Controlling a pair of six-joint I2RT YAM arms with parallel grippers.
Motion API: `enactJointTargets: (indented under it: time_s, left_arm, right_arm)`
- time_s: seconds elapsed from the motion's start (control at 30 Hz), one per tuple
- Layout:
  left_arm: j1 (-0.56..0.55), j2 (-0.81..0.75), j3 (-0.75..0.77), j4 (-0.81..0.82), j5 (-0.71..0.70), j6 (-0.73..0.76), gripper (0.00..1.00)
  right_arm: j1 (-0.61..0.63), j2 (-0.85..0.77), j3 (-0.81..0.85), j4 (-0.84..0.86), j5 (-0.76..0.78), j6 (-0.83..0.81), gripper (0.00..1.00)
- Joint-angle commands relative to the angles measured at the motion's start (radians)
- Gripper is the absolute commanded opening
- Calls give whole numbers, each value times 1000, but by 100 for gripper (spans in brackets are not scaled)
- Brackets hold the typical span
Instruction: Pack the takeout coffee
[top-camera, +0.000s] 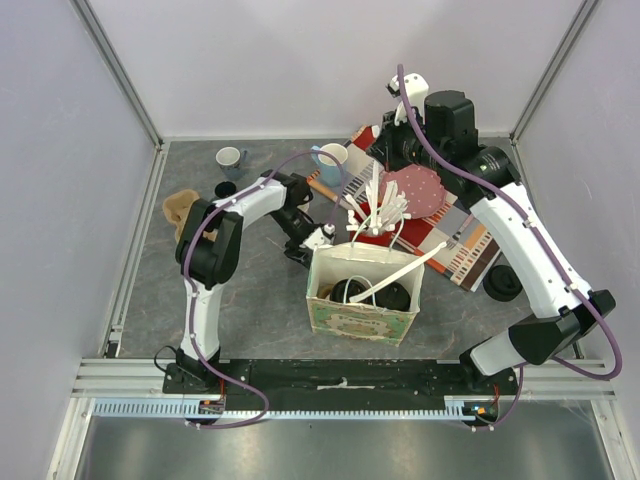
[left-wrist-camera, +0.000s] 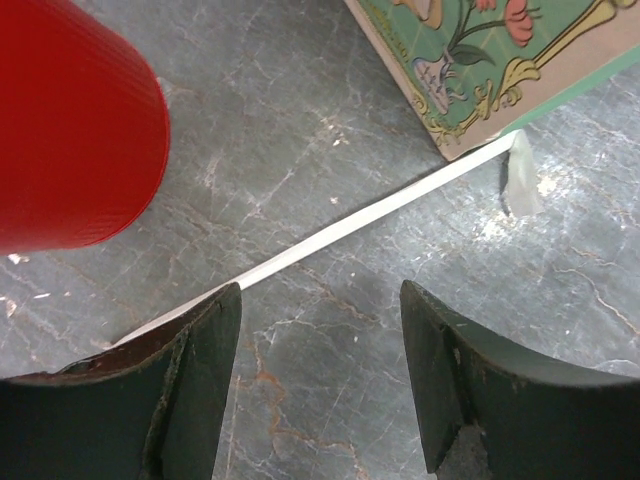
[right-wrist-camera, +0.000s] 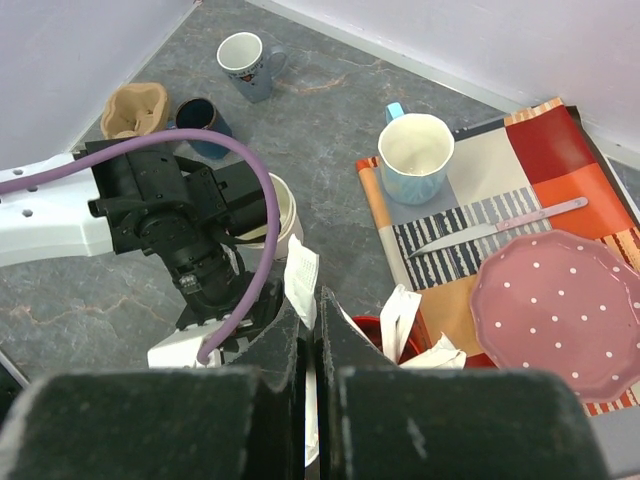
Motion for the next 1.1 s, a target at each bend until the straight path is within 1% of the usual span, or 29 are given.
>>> enactJointTargets:
  time_s: [0.0, 0.1, 0.3, 0.47, 0.57, 0.67, 0.73, 0.77, 0.83, 0.9, 0.97, 1.07]
  left_arm:
    - [-27, 17, 15, -49, -53, 332, 70]
    - [-33, 23, -3, -49, -76, 393, 69]
    - [-36, 28, 26, -46, 19, 410, 72]
    - [-72, 38, 26, -1, 36, 369, 73]
    - [-84, 51, 9, 28, -27, 373, 69]
    - [-92, 55, -18, 55, -132, 399, 65]
    - [-98, 57, -32, 68, -165, 409, 63]
    - [-98, 57, -32, 69, -173, 403, 58]
    - [-95, 58, -14, 28, -183, 390, 55]
    - [-82, 55, -12, -36, -222, 421, 53]
    - [-64, 48, -22, -59, -248, 445, 52]
    - [-43, 34, -25, -70, -227, 436, 52]
  right_arm:
    - [-7, -23, 28, 14, 16, -3, 0]
    - [-7, -23, 31, 14, 18, 0, 0]
    - [-10, -35, 20, 2, 19, 3, 0]
    - [-15, -38, 35, -15, 24, -2, 0]
    - [-19, -38, 49, -34, 27, -9, 0]
    - [-24, -46, 49, -46, 31, -15, 0]
    - [-27, -49, 48, -47, 33, -12, 0]
    - [-27, -50, 48, -50, 33, -14, 0]
    - [-28, -50, 52, -50, 31, -17, 0]
    - [-30, -49, 55, -50, 33, -18, 0]
    - [-31, -50, 52, -50, 33, -21, 0]
    - [-31, -49, 43, -46, 28, -21, 0]
